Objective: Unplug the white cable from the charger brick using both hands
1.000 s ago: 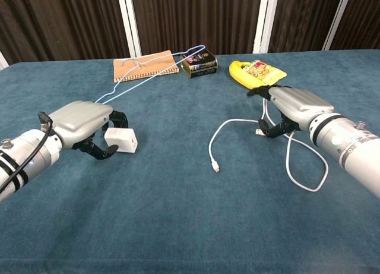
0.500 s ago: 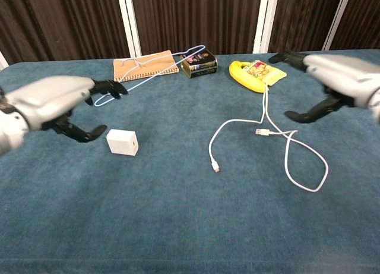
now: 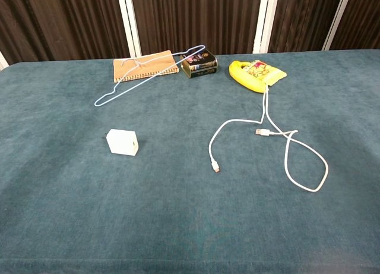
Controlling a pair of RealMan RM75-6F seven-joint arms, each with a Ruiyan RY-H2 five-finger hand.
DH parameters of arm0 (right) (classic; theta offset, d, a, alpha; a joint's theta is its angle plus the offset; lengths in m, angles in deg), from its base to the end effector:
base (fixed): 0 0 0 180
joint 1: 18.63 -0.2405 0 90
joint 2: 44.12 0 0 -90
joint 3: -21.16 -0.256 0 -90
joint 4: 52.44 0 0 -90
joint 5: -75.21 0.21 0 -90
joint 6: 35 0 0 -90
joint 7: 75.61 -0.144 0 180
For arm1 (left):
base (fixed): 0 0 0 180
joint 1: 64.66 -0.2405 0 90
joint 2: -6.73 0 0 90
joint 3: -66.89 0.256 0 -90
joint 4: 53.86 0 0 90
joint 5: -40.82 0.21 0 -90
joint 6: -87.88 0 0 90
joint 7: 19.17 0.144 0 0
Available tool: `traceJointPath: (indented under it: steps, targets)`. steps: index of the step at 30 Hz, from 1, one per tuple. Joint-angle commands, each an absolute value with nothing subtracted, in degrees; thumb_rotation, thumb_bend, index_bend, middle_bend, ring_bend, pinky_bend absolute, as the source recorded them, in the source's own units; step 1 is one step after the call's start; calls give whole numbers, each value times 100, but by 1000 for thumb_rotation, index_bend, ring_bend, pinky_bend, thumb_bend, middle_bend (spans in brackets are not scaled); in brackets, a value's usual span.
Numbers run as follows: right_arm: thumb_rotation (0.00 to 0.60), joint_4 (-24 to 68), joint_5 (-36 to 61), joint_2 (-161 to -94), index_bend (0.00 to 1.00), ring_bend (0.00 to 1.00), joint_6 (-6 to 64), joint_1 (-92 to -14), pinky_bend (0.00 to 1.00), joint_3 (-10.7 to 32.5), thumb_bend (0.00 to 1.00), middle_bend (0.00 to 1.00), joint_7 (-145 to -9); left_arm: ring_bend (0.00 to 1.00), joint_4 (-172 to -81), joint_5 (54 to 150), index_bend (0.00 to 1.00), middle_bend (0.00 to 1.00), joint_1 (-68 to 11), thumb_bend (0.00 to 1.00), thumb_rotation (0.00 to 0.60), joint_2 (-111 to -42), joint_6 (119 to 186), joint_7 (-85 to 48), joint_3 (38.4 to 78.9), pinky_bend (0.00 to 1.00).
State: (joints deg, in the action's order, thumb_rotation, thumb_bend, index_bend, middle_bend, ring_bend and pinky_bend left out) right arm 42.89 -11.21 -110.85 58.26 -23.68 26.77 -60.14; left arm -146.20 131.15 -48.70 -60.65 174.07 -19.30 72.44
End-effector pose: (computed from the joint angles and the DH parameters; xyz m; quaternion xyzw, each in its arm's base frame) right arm -0.2990 -0.1500 0.1404 0.6300 -0.3337 0.3330 0.6172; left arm -0.2709 0.2041 0.1208 -0.6678 -0.3613 -0.4287 0.4896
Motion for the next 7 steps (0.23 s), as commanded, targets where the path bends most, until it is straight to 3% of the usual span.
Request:
traceJointPath:
  steps: [1,7]
  targets:
    - [600,4095,-1411,-11084,0,0,6077,-2082,0,2768,238,0,-6104,0,-13691,13161,0,0,-5384,460,600,-6049,17843,-2868,7379,3]
    - [600,4082,-1479,-11016,0,0,6000,-2026,0,2694,237,0,-6169,0,-13590,13133,0,0,-5377,452,600,-5927,17676,-3051,7270,0]
